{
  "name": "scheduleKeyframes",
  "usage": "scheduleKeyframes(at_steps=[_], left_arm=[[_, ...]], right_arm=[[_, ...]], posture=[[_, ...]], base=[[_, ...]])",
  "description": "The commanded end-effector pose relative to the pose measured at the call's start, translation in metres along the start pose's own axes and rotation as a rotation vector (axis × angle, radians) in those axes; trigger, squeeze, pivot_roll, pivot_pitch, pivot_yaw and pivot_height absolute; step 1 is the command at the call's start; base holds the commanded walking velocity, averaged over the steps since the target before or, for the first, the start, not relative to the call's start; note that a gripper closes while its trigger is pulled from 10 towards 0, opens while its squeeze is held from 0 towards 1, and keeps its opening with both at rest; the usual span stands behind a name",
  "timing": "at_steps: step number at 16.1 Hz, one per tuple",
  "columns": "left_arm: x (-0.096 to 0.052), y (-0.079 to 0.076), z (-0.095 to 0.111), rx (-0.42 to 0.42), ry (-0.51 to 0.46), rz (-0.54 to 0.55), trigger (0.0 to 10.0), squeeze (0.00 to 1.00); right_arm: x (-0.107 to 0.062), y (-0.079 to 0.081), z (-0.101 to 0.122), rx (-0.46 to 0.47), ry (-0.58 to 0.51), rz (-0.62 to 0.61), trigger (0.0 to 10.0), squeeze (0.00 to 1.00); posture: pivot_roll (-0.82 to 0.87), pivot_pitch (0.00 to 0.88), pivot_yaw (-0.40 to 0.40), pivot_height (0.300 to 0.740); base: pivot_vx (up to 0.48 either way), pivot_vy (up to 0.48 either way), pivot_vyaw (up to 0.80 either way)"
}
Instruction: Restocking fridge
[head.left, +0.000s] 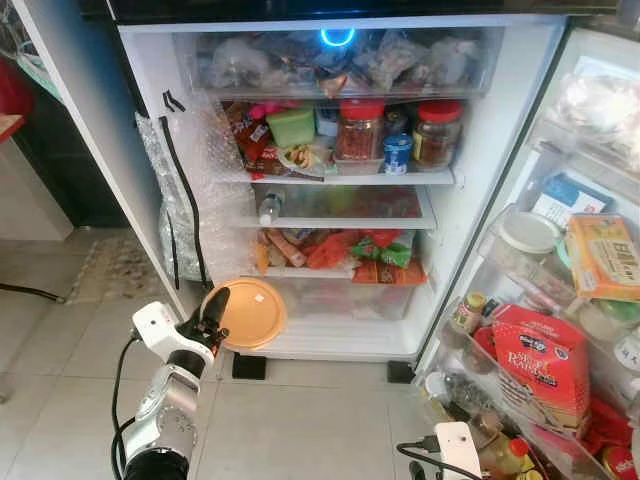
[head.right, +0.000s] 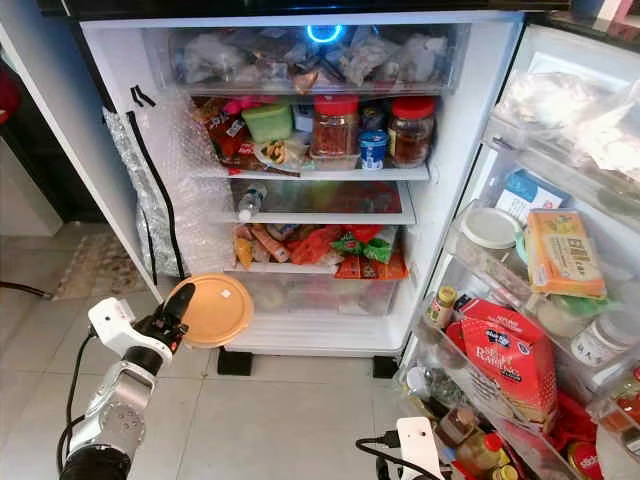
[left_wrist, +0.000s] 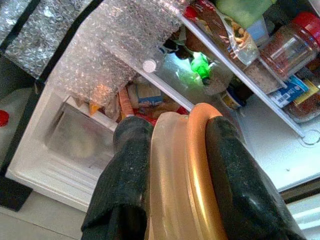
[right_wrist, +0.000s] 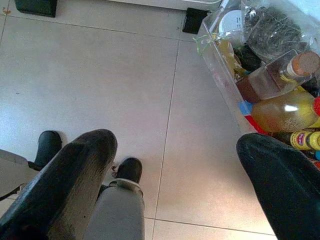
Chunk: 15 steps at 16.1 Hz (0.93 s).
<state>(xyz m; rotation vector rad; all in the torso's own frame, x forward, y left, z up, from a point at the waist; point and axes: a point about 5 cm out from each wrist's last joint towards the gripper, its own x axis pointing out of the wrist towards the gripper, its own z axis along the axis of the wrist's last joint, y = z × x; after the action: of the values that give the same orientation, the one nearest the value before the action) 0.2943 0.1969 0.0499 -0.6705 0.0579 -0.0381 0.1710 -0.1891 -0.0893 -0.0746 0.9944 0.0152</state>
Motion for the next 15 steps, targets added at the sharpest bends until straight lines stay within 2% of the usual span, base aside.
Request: scheduleKeyframes(at_steps=[1,15], left_arm=[[-0.0017,-0.0019,0.0046,-0.026,0.001,-0.024,10.0,0.00],[0.0008,-0.0051,0.0096,-0.030,0.007,-0.001,10.0,0.00]], right_arm=[[0.0000,0.0020,-0.0007,-0.005,0.002,0.006,10.0,0.00],[0.0002,0.0043,-0.0011,-0.043,0.006,0.012,10.0,0.00]], posture=[[0.03,0.000,0.006,0.740],[0.03,0.000,0.006,0.740]], base=[[0.000,0.000,0.00],[0.000,0.000,0.00]])
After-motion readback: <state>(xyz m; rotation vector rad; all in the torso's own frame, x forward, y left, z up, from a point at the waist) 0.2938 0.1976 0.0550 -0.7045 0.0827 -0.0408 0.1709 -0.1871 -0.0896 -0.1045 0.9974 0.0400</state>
